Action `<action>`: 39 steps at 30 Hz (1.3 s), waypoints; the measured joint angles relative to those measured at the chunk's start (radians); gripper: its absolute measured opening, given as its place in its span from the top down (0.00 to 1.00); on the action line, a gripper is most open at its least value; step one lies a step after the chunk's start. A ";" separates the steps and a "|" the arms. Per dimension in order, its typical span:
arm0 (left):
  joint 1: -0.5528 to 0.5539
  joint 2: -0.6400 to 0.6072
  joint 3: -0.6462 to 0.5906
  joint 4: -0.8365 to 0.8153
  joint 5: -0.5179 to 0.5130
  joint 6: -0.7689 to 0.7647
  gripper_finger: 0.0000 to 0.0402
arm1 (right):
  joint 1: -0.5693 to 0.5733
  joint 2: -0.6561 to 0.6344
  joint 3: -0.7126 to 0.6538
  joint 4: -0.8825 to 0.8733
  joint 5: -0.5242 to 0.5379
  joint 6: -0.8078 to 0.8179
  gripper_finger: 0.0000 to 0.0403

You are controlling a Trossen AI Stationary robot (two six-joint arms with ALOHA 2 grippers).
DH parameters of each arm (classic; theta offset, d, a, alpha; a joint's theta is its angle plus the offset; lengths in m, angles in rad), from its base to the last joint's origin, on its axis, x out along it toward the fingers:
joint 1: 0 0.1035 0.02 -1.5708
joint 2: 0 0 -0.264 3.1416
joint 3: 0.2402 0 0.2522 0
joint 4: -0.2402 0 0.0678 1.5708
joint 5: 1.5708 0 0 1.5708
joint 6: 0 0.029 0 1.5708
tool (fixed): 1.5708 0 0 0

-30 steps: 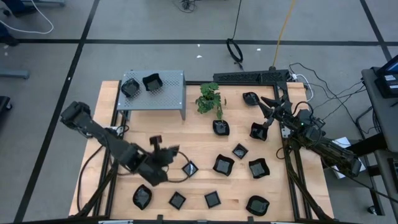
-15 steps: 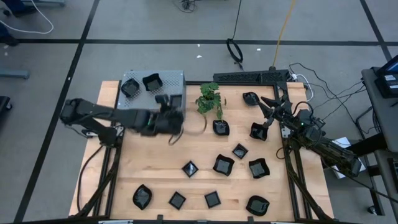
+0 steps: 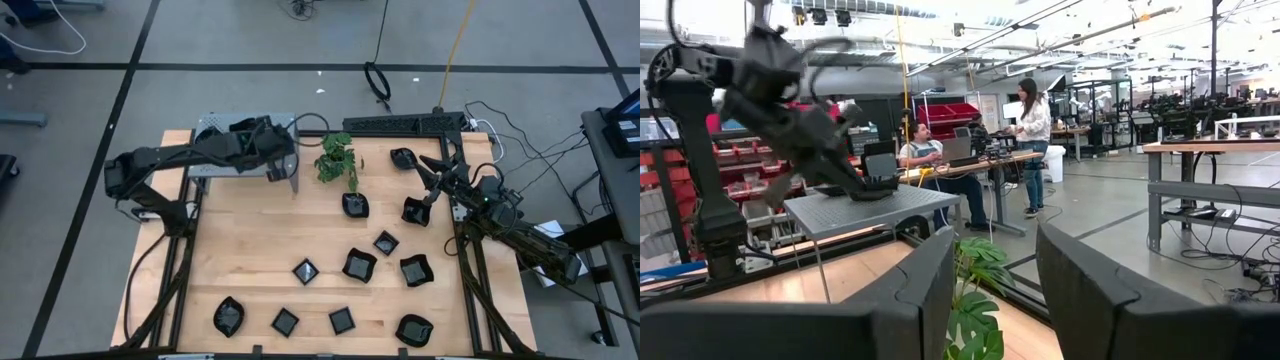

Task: Pick & Place Mini shaped plates
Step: Put the black square plate on the shelf, then stack the black leaf plate on top of the black leaf plate on the shelf

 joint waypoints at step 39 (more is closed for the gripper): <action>-0.374 -0.105 0.000 -0.053 0.152 -0.568 0.63 | 0.000 0.000 0.000 0.000 0.000 0.000 0.68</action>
